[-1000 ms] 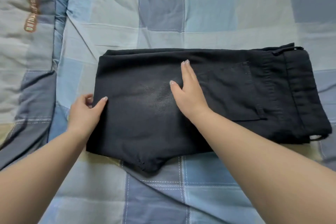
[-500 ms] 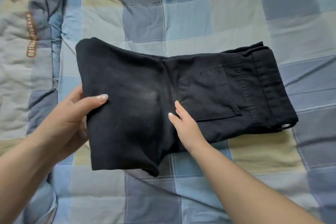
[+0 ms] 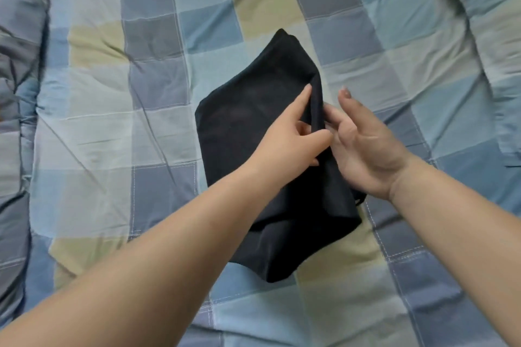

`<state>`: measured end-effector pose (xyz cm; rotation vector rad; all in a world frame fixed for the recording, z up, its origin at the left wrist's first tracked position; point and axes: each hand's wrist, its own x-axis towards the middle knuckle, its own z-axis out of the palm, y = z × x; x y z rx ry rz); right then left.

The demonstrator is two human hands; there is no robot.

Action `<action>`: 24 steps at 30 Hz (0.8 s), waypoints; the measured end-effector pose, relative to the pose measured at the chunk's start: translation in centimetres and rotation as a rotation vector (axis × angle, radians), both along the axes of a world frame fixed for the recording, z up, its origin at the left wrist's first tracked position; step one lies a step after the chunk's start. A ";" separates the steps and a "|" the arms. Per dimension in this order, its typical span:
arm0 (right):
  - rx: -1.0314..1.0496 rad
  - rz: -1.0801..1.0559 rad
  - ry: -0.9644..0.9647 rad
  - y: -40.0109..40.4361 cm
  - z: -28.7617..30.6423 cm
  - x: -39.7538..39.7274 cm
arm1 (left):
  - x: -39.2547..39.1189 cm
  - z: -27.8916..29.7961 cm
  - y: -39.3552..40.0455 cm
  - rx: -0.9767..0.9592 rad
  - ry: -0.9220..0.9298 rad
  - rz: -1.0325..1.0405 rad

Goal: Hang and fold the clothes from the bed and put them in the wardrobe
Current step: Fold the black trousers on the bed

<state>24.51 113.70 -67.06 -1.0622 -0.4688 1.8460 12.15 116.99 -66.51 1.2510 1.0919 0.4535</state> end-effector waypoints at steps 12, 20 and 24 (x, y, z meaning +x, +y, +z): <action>-0.320 0.156 -0.924 -3.8 -10.4 5.3 | 4.9 -9.4 -4.4 0.080 0.389 -0.363; -0.028 -0.056 -1.433 -4.7 -11.0 4.1 | -2.7 -9.4 -4.2 0.695 0.848 -0.271; 0.512 0.228 -1.742 -2.1 -10.9 0.5 | -3.0 -10.7 0.5 0.875 1.005 -0.352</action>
